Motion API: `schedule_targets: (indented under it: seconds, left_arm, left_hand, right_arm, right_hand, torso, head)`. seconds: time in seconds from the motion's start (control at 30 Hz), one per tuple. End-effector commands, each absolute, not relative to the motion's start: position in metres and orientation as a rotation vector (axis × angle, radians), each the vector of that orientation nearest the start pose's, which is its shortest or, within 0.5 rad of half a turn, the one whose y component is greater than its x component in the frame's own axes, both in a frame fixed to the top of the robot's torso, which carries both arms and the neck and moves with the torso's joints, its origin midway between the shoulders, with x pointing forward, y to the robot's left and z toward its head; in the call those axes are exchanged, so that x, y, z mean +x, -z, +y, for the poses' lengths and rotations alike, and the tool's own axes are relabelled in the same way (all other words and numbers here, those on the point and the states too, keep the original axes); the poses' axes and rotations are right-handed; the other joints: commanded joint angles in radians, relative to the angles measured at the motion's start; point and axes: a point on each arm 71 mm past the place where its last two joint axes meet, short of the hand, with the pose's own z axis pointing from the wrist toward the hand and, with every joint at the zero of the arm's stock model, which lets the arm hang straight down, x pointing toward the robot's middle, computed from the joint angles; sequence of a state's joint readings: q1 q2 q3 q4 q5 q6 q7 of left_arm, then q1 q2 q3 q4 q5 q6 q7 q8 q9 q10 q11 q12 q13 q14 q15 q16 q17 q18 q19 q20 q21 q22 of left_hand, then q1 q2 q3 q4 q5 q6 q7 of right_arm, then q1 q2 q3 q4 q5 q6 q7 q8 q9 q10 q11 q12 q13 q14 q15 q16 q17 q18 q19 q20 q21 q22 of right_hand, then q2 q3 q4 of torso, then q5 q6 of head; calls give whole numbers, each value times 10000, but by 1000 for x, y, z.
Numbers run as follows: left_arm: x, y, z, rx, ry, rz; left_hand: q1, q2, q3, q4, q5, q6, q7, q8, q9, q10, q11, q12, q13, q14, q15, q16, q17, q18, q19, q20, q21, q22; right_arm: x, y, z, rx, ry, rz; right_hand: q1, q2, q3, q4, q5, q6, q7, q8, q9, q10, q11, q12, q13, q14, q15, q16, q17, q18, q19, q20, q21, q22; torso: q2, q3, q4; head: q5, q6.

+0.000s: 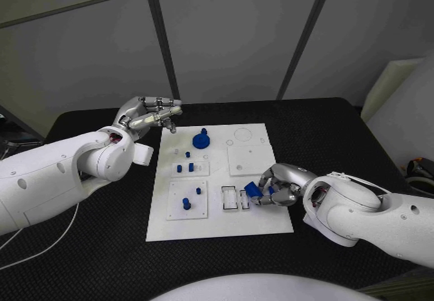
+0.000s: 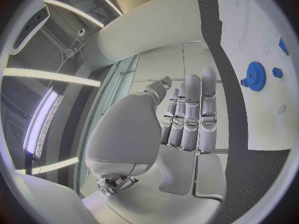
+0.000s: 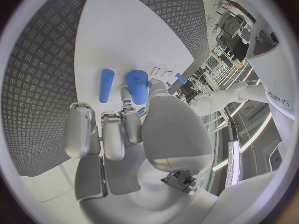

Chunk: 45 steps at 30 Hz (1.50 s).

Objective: Assemble the parts on the task board

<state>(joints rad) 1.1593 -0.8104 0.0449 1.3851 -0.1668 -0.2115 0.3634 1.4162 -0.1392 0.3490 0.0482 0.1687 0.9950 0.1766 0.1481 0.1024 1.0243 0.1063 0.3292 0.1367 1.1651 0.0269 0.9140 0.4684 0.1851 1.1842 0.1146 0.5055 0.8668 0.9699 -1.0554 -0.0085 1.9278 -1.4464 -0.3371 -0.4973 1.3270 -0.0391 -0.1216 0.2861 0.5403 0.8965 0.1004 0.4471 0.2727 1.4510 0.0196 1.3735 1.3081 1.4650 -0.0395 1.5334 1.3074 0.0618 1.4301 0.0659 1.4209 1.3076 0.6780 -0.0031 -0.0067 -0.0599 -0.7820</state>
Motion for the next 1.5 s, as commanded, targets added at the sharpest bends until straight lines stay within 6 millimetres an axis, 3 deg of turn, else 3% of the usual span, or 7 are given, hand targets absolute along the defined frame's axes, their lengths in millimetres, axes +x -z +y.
schedule_targets:
  seconds: [0.03,0.4,0.7,0.93,1.4,1.5]
  left_arm:
    - [515,175,227,-9711,15362,14369]
    - [515,176,227,-9716,15366,14374]
    - [514,176,226,-9705,15398,14385]
    - [514,176,226,-9697,15416,14387]
    - [514,176,225,-9690,15448,14417]
    - [514,176,225,-9690,15448,14418]
  left_hand:
    - [-13,114,-64,6,-54,-44,-22,32,-10,-82,17,45,7,-79,-16,47,-16,-31,-11,48,-43,-15]
    - [-11,121,-76,9,-51,-51,-21,35,-14,-87,15,60,8,-81,-16,51,-21,-31,-8,49,-50,-20]
    - [-11,121,-76,9,-51,-51,-21,35,-14,-87,15,60,8,-81,-16,51,-21,-31,-8,49,-50,-20]
    - [-1,125,-84,6,-49,-56,-20,39,-17,-96,16,72,9,-83,-17,55,-27,-30,-6,49,-56,-24]
    - [1,127,-90,6,-49,-58,-19,41,-19,-100,16,78,9,-84,-17,57,-29,-30,-4,50,-58,-27]
    - [1,127,-90,6,-49,-58,-19,41,-19,-100,16,78,9,-84,-17,57,-29,-30,-4,50,-58,-27]
  right_arm:
    - [367,233,-206,2626,-5895,19154]
    - [361,228,-198,3732,-6657,19023]
    - [363,235,-182,3700,-7010,19788]
    - [365,239,-170,3639,-7242,20192]
    - [367,243,-168,3740,-7017,20426]
    - [367,243,-167,3731,-7021,20435]
  right_hand:
    - [129,4,-39,-20,134,57,0,17,26,49,2,52,599,913,-67,57,1931,-103,46,-2,45,475]
    - [185,40,-57,-11,386,85,-5,-17,7,63,-5,59,634,920,-73,74,1967,-110,65,-9,66,508]
    - [99,23,-125,22,380,108,3,-37,-3,40,4,14,602,916,-69,64,1947,-102,39,-9,40,472]
    - [-86,67,-232,37,340,271,-41,9,29,37,-25,-11,604,913,-84,58,1937,-97,26,-15,26,460]
    - [-739,167,-627,51,-142,494,-143,81,167,48,-104,-72,620,913,-150,56,1941,-95,20,-71,14,464]
    - [-995,197,-785,46,-633,518,-167,97,220,54,-123,-88,630,911,-168,51,1933,-93,14,-87,4,457]
  torso:
    - [3,-8,9]
    - [16,-11,-5]
    - [-8,-31,38]
    - [5,-14,13]
    - [4,-14,6]
    - [3,-17,6]
  head:
    - [-15,-6]
    - [33,-15]
    - [38,-59]
    - [116,-55]
    - [140,-73]
    - [139,-78]
